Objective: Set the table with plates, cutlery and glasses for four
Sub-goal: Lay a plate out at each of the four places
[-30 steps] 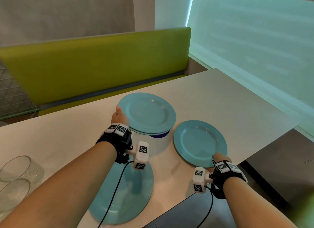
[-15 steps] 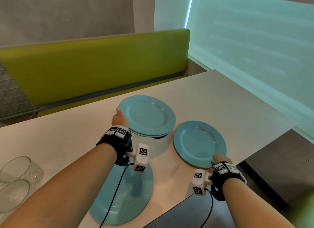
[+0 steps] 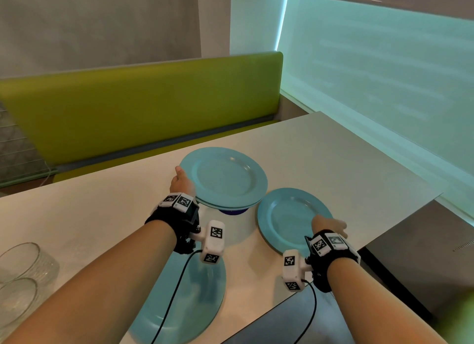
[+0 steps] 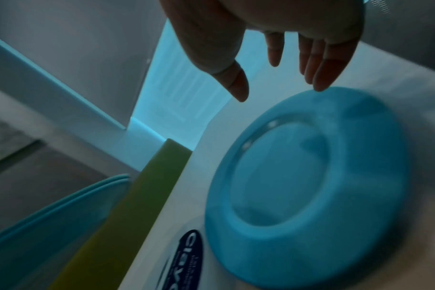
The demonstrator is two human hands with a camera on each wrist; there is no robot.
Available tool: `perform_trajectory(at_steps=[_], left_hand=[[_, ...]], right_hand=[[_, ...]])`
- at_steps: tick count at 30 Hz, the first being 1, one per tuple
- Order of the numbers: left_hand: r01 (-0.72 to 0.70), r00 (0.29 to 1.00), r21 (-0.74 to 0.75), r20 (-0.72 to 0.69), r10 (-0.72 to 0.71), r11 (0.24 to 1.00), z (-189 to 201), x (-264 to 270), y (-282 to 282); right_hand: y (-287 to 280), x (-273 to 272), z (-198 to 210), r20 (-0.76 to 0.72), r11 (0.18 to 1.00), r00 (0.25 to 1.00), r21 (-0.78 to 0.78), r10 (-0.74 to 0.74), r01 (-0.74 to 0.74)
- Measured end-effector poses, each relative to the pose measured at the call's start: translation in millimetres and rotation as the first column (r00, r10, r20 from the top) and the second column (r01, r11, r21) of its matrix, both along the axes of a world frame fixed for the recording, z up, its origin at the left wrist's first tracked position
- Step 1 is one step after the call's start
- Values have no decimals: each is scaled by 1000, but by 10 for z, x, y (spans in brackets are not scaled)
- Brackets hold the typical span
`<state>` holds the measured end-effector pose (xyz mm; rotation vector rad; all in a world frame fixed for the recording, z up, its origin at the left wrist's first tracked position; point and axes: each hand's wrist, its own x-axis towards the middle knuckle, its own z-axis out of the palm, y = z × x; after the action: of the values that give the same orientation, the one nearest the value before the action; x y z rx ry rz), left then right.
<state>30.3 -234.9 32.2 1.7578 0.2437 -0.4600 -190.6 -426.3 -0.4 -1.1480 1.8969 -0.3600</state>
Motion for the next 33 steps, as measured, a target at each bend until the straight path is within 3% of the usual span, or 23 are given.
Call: perform_trajectory(at_steps=[4, 7, 10, 17, 24, 30, 33], left_hand=[[-96, 990, -110, -111, 84, 989, -40, -2, -39], [-115, 988, -136, -123, 98, 984, -25, -44, -53], [-85, 989, -160, -132, 64, 983, 85, -127, -44], [-146, 975, -287, -202, 90, 947, 111, -73, 103], [-213, 958, -369, -262, 118, 905, 24, 175, 398], [-236, 961, -279, -213, 179, 931, -151, 491, 843], [-347, 928, -278, -239, 285, 896, -254, 675, 1109]], right_hand=[[65, 291, 227, 251, 947, 913, -120, 320, -299], [189, 523, 411, 405, 898, 806, -118, 432, -423], [316, 698, 505, 442, 844, 729, -154, 523, -513], [485, 922, 540, 338, 843, 773, -219, 537, -491], [613, 1093, 544, 392, 852, 759, -169, 520, -496], [681, 1200, 708, 513, 888, 740, -110, 436, -447], [721, 1235, 690, 513, 915, 769, -92, 382, -393]])
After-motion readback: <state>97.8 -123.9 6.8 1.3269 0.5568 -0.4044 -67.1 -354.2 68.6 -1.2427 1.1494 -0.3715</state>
